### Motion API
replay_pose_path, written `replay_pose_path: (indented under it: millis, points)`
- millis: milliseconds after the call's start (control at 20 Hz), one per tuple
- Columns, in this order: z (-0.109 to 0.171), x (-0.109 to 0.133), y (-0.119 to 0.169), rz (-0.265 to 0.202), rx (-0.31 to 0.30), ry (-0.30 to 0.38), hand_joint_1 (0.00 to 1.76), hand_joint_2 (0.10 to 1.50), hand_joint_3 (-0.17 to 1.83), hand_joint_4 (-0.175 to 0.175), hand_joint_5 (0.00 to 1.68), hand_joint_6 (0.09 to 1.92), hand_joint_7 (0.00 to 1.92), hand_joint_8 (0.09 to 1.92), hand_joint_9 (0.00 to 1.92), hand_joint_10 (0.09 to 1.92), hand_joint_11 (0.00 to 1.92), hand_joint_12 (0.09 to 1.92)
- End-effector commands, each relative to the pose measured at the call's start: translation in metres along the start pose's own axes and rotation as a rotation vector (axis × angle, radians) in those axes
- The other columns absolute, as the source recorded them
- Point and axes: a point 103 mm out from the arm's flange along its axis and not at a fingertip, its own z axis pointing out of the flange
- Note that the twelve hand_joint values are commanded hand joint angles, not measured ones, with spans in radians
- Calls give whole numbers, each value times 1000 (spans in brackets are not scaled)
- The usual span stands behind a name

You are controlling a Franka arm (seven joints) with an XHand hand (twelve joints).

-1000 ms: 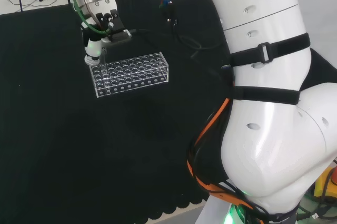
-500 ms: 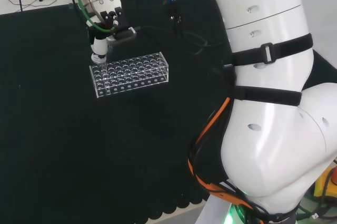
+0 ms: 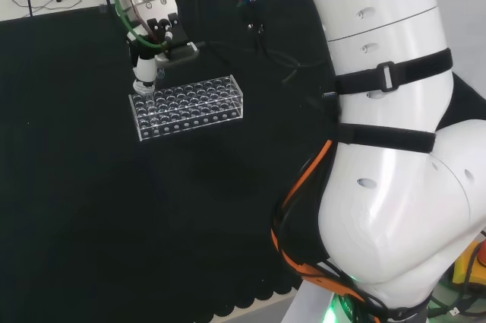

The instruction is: Pick up the test tube.

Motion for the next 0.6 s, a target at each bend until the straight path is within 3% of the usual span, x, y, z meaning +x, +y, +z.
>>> replay_pose_path:
  millis: [50, 350, 550, 600]
  points:
    - [4, 6, 1, 3, -4, 22, 1027, 589, 758, -175, 560, 945, 888, 953, 794, 858, 391, 1436]
    - [4, 13, 3, 51, -44, 26, 1073, 569, 771, -175, 651, 940, 1055, 897, 969, 800, 443, 1415]
    - [5, 15, 6, 122, -107, 50, 1126, 553, 773, -175, 834, 893, 1307, 845, 1262, 826, 730, 1337]
    - [5, 16, 7, 133, -127, 58, 1151, 631, 683, -175, 956, 864, 1368, 823, 1318, 840, 810, 1323]
